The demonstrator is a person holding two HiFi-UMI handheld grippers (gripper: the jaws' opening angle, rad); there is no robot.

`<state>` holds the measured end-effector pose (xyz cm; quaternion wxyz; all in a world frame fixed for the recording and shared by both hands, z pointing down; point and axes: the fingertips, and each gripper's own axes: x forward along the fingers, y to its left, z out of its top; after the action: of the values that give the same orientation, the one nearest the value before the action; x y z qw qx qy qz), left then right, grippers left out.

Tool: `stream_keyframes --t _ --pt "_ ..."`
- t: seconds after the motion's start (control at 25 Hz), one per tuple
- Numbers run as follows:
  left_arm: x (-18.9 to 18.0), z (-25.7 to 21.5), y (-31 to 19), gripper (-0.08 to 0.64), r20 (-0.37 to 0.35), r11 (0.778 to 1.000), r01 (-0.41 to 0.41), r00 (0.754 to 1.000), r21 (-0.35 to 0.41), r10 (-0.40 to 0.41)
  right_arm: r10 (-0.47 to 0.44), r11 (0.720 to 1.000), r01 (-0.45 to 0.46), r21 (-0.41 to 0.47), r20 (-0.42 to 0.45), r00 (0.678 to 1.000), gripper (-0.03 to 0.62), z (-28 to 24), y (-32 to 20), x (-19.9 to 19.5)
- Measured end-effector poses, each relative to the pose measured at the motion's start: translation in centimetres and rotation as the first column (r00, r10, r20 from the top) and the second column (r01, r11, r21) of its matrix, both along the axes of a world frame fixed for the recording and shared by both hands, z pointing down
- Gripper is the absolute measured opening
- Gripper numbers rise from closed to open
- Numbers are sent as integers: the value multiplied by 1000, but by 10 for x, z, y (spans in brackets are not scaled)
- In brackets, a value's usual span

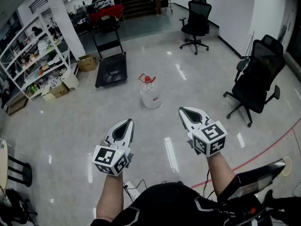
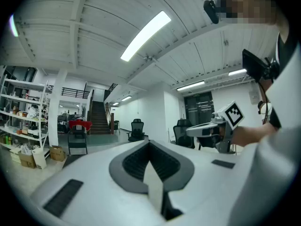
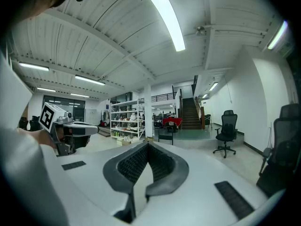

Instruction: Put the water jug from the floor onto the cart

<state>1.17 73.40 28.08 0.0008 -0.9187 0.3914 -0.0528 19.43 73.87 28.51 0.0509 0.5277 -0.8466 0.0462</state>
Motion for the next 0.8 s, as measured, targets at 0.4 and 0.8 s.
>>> stream_keyframes --t 0.4,0.8 --pt "0 -4 4 -2 6 1000 -18 1000 -13 18 -19 1000 19 -8 5 1000 -5 0 2 -10" --pt "6 -7 0 -2 -20 1000 2 1000 -16 -2 -37 999 37 10 -6 999 -3 0 -1 -7"
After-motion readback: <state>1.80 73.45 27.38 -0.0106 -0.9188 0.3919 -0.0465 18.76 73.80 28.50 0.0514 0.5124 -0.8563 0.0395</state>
